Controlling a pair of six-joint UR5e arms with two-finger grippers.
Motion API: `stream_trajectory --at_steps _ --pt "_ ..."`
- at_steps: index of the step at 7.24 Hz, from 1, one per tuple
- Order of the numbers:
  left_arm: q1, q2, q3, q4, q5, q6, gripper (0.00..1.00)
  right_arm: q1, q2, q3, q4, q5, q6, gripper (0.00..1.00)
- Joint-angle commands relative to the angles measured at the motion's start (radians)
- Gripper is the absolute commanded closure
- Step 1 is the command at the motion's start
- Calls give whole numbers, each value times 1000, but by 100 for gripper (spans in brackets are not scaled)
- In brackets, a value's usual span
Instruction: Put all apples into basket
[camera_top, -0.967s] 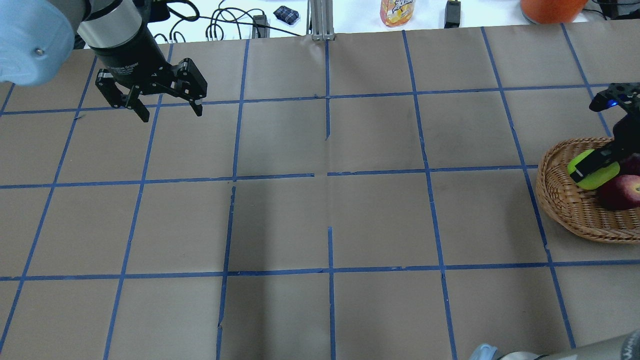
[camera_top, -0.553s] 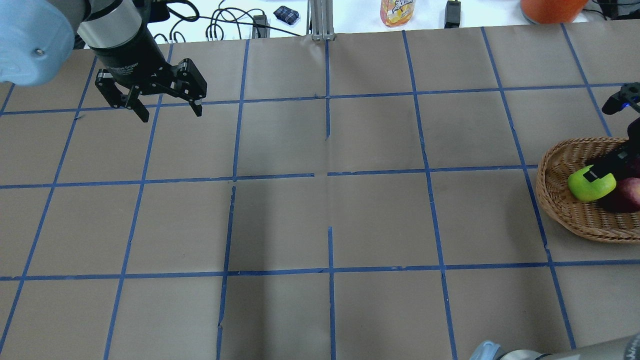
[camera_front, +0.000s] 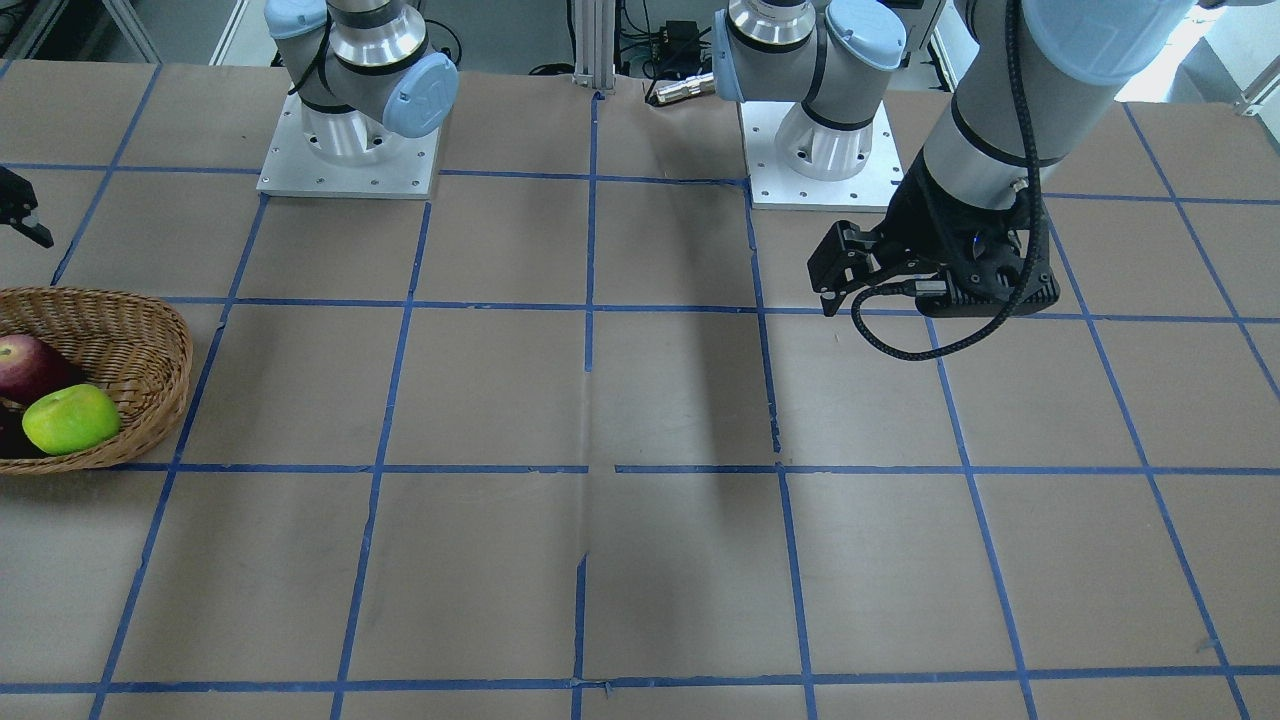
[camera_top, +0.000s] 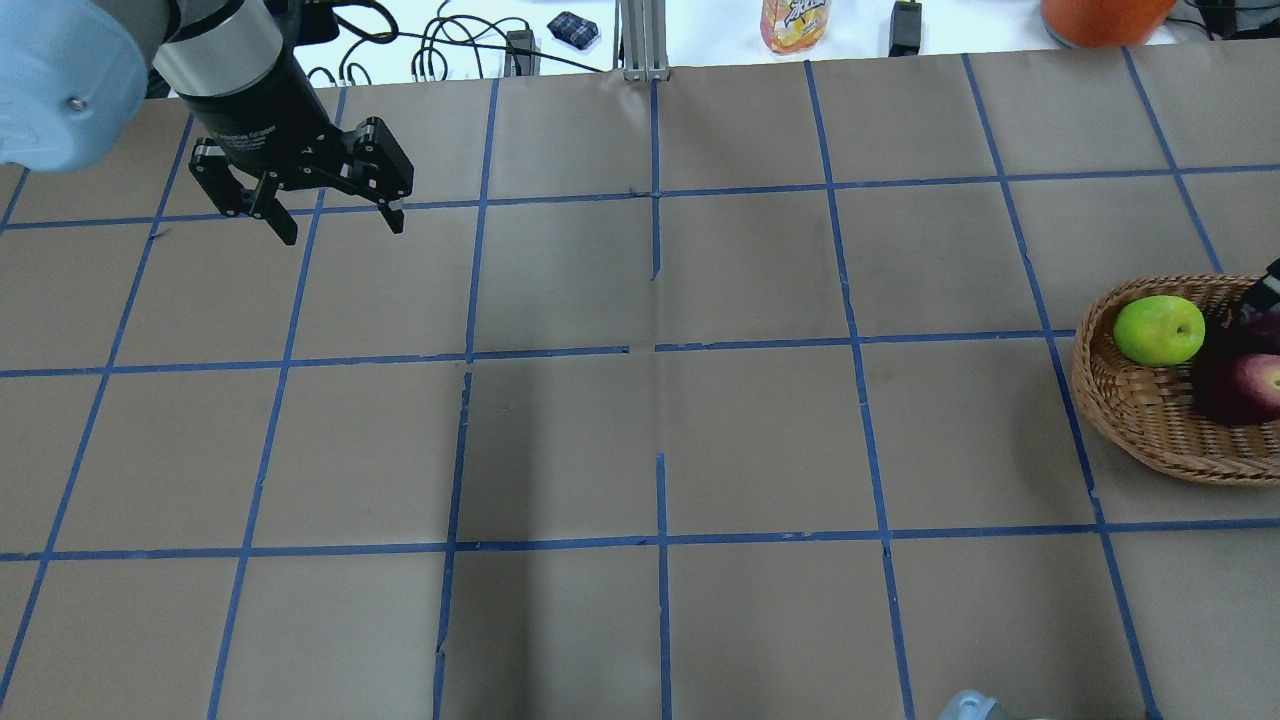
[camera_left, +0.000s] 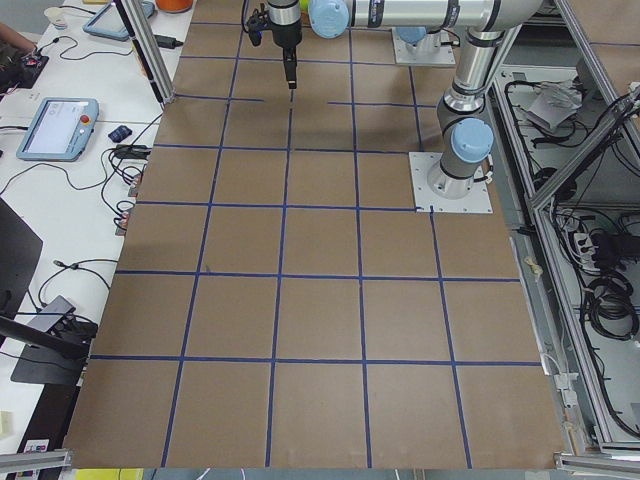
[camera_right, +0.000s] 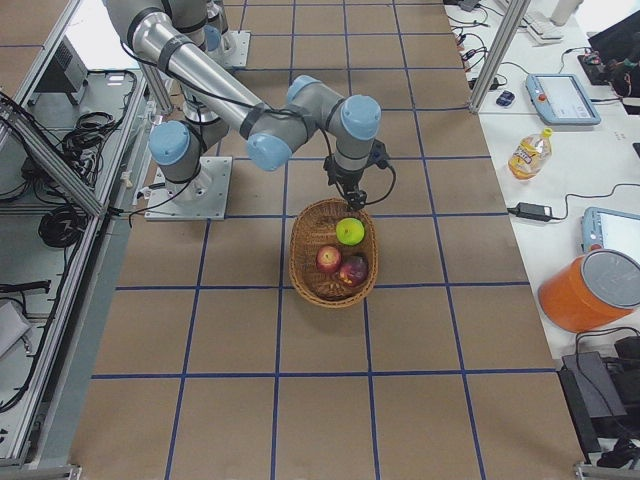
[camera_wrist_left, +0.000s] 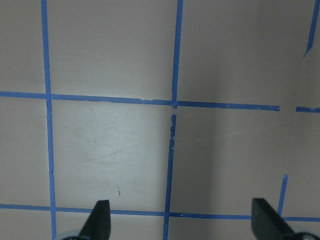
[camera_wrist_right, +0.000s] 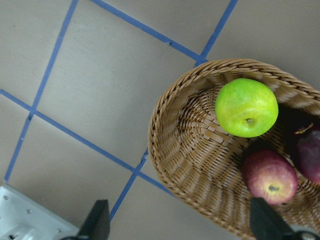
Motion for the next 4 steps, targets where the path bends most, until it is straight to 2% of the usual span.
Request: stream_trajectory --at_steps 1,2,4 --pt "0 0 0 -1 0 0 0 7 -40 -75 125 -2 55 0" --pt "2 2 0 -7 0 0 0 56 -54 -76 161 14 94 0" --pt "2 0 -2 -9 0 0 0 299 -80 -116 169 19 404 0"
